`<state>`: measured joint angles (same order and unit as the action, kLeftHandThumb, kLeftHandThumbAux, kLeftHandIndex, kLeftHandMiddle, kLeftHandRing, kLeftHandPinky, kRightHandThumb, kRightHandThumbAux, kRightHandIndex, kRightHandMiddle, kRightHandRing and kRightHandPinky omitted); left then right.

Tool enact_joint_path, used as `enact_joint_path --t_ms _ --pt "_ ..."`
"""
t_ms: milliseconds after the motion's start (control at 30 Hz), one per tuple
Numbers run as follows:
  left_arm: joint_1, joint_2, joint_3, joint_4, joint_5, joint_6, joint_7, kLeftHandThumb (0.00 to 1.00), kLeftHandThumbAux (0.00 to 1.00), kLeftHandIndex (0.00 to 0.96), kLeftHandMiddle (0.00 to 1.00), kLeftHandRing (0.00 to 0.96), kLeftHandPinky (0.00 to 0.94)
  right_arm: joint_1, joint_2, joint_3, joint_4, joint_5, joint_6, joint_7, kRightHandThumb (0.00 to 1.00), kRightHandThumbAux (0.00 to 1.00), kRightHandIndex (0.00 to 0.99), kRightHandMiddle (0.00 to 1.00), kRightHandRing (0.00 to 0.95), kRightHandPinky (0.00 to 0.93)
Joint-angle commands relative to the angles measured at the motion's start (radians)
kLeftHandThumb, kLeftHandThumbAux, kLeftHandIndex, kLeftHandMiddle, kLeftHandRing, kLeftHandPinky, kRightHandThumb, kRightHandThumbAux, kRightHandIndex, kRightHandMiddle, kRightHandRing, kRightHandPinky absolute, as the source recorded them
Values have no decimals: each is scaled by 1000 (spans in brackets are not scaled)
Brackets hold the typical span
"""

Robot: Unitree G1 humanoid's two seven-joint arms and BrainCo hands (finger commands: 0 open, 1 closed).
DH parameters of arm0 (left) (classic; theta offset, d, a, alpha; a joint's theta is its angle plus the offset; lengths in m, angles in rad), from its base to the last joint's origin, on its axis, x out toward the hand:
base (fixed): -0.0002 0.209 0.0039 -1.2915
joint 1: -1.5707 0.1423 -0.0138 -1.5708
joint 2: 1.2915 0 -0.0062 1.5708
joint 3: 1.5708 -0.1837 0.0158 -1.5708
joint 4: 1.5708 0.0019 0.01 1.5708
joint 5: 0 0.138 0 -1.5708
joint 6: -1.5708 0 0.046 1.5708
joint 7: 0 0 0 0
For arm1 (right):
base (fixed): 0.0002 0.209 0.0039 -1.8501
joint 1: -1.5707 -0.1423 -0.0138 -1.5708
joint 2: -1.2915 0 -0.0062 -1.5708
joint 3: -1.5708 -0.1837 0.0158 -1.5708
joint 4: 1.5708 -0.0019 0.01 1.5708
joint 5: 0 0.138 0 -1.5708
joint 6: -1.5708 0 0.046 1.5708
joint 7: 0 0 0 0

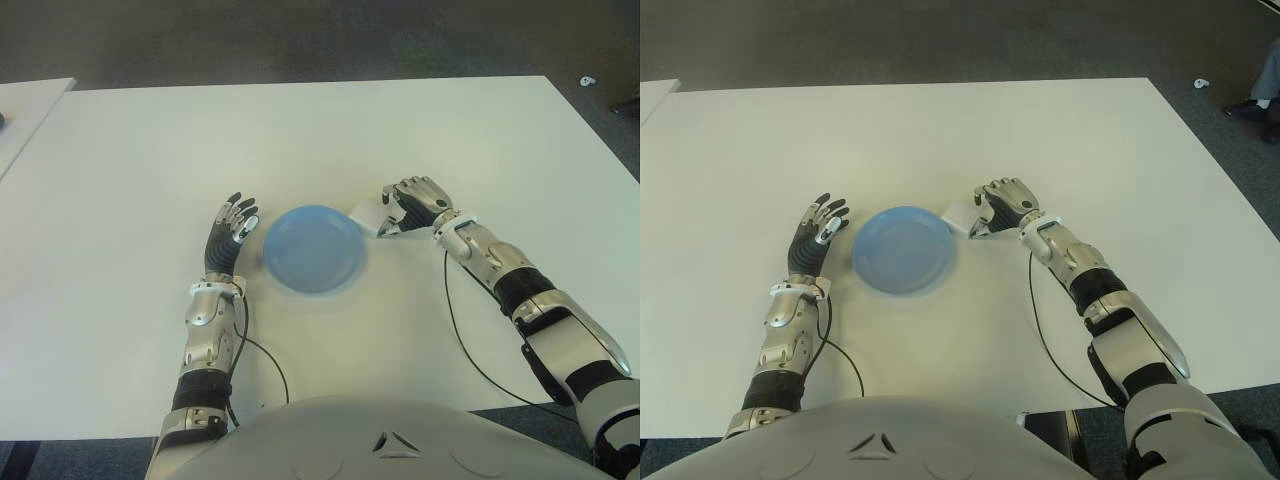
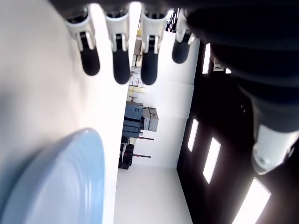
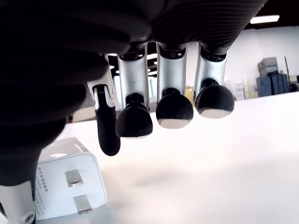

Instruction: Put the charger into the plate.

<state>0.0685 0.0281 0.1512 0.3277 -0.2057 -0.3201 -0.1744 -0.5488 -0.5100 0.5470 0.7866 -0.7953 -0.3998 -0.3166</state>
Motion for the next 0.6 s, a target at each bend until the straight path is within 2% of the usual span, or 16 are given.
enact_joint_path --t_ms 33,600 --pt "16 -3 5 21 -7 5 -10 0 576 127 201 197 185 26 -1 -5 13 3 8 19 744 709 440 885 872 867" --pt "13 4 6 32 -13 -7 -31 0 561 119 199 194 183 31 8 -25 13 38 15 78 744 709 440 881 867 865"
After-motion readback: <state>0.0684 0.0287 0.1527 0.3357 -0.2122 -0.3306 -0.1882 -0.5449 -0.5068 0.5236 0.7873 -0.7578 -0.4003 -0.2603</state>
